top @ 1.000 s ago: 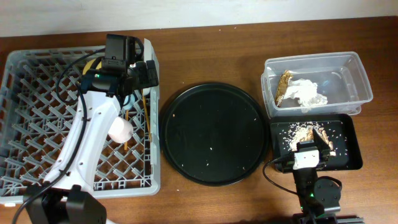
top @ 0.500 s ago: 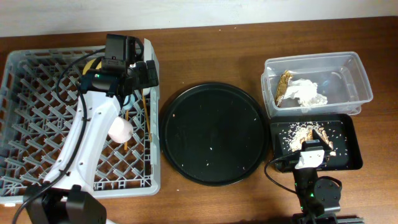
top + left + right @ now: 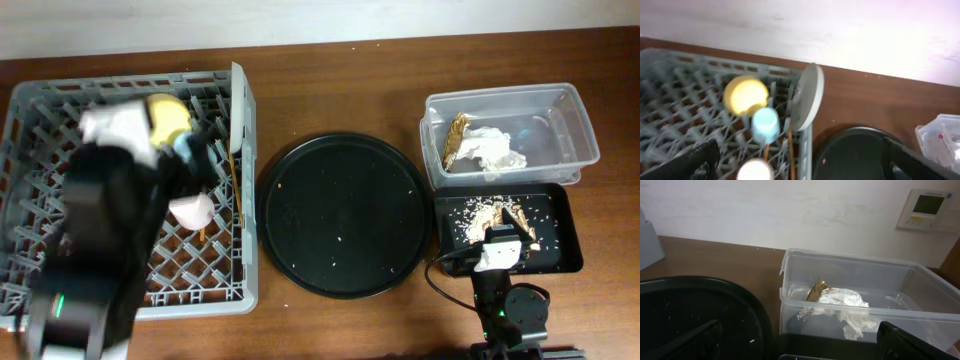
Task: Sort waste into correct bins and load items into the dishwasher rack
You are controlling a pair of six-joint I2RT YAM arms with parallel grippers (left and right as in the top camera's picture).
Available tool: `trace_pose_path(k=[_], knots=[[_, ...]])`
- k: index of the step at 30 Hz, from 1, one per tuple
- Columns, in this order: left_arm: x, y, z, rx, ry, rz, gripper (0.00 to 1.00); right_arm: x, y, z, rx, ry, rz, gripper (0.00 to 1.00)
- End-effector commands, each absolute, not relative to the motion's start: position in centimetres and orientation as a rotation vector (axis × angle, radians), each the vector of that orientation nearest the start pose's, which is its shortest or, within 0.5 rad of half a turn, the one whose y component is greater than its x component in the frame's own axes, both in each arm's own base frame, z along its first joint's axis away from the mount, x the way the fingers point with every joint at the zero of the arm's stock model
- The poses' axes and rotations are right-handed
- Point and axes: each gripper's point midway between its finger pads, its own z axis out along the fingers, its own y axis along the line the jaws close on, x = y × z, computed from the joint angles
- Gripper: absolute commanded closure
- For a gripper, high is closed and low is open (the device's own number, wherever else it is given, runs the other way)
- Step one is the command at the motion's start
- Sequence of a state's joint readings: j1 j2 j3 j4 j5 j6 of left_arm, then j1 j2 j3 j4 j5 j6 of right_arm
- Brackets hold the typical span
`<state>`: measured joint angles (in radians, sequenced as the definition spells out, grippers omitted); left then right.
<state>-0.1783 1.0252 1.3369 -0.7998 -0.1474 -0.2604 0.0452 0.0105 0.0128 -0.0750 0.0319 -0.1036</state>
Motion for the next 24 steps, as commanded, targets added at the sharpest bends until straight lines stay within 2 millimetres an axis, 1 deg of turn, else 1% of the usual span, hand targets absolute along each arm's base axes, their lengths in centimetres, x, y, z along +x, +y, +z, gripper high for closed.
trace_pose_path(k=[1,2,3,4,5,6,7,8,9,10,11,13,14,17,18,19,20,24], knots=[[25.0,0.1,31.0,-0.243,2.025,-0.059,0.01,24.6,0.4,15.6,-0.084,1.646,-0.066,0.01],[22.7,1.1,28.2,-0.277,2.011,-0.04,0.01,24.6,0.4,15.6,-0.084,1.646,-0.066,0.01],[21.2,1.8,25.5,-0.303,2.006,-0.024,0.01,24.6,0.4,15.6,-0.084,1.646,-0.066,0.01],[19.8,2.5,21.8,-0.34,1.96,-0.012,0.01,24.6,0.4,15.6,-0.084,1.646,-0.066,0.01],[20.1,2.6,21.6,-0.346,1.893,-0.025,0.01,24.6,0.4,15.6,-0.084,1.646,-0.066,0.01],[21.0,2.4,22.8,-0.332,1.742,-0.061,0.01,24.6,0.4,15.6,-0.084,1.646,-0.066,0.01],[21.5,2.2,24.5,-0.313,1.626,-0.09,0.01,24.6,0.4,15.6,-0.084,1.646,-0.066,0.01],[21.9,1.9,26.6,-0.286,1.482,-0.124,0.01,24.6,0.4,15.6,-0.084,1.646,-0.066,0.01],[21.9,1.6,28.6,-0.254,1.33,-0.157,0.01,24.6,0.4,15.6,-0.084,1.646,-0.066,0.01],[21.9,1.4,29.5,-0.231,1.22,-0.177,0.0,24.6,0.4,15.6,-0.084,1.646,-0.066,0.01],[22.4,1.1,28.3,-0.217,1.197,-0.188,0.01,24.6,0.4,15.6,-0.084,1.646,-0.066,0.01],[23.4,1.1,25.4,-0.223,1.256,-0.183,0.01,24.6,0.4,15.6,-0.084,1.646,-0.066,0.01],[24.1,1.2,22.7,-0.237,1.342,-0.169,0.01,24.6,0.4,15.6,-0.084,1.646,-0.066,0.01],[24.6,2.0,16.6,-0.272,1.588,-0.105,0.01,24.6,0.4,15.6,-0.084,1.646,-0.066,0.01],[24.5,1.7,15.7,-0.195,1.635,-0.05,0.01,24.6,0.4,15.6,-0.084,1.646,-0.066,0.01],[24.6,1.3,15.7,-0.087,1.647,0.011,0.01,24.6,0.4,15.6,-0.084,1.646,-0.066,0.01],[24.6,1.3,15.6,-0.05,1.649,0.046,0.01,24.6,0.4,15.6,-0.084,1.646,-0.066,0.01],[24.6,0.6,15.6,-0.025,1.65,0.027,0.01,24.6,0.4,15.6,-0.084,1.646,-0.066,0.01]])
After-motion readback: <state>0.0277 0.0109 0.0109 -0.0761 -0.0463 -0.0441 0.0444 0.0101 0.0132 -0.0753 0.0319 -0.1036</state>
